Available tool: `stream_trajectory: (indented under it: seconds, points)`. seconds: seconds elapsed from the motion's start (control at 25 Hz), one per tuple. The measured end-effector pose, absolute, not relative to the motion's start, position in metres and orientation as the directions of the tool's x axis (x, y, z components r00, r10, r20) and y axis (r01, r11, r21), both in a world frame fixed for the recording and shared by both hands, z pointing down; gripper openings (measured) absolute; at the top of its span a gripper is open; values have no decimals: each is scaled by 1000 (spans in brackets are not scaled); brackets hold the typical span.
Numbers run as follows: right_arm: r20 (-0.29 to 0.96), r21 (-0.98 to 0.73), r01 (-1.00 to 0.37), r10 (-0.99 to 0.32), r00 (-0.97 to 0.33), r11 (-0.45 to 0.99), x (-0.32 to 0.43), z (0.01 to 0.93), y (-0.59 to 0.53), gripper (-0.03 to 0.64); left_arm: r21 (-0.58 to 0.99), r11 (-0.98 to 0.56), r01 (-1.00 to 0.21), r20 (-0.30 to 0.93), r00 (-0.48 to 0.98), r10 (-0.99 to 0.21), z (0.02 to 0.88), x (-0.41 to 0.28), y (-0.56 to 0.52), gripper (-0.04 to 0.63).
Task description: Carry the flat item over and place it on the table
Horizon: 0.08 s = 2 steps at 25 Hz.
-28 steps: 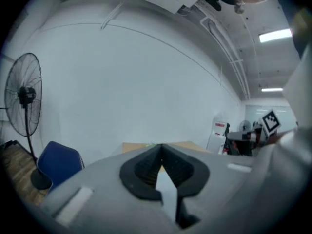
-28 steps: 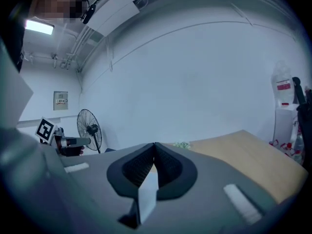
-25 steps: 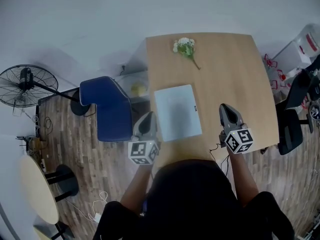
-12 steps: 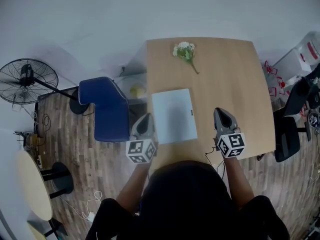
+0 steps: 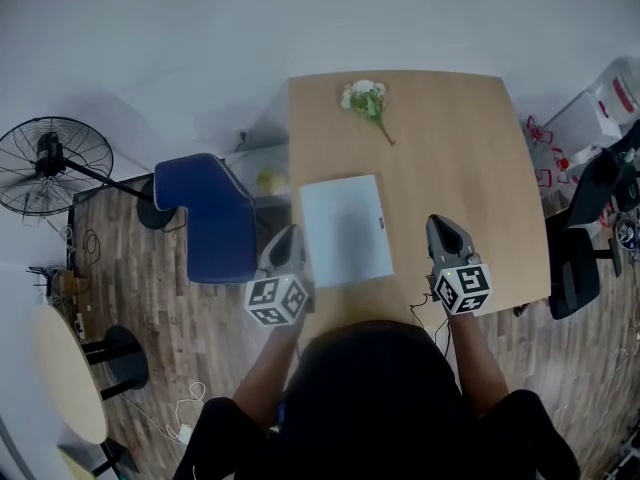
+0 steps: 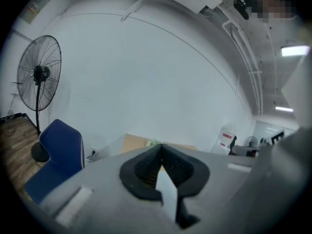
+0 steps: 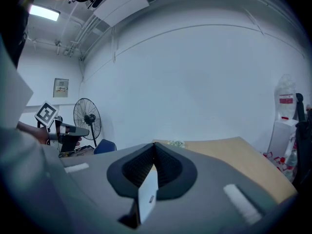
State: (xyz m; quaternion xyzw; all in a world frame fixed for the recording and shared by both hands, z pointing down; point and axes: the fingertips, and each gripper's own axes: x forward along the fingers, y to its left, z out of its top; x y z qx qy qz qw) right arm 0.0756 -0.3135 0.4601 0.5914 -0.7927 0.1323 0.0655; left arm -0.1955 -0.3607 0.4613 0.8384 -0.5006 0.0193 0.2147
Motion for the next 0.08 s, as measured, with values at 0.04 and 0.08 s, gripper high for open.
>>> stream_trajectory:
  seconds: [0.04,0.08]
  points:
    - [262,-134,-955,-920,-291,265,76,461,-313,0,340,-406,-848,247,497,-832,462,-195,-361,0]
    - [263,-135,-955,-920,-291,264,76,462,-312,0,339,-405,-849,247,496,-833,462,-195,-361,0]
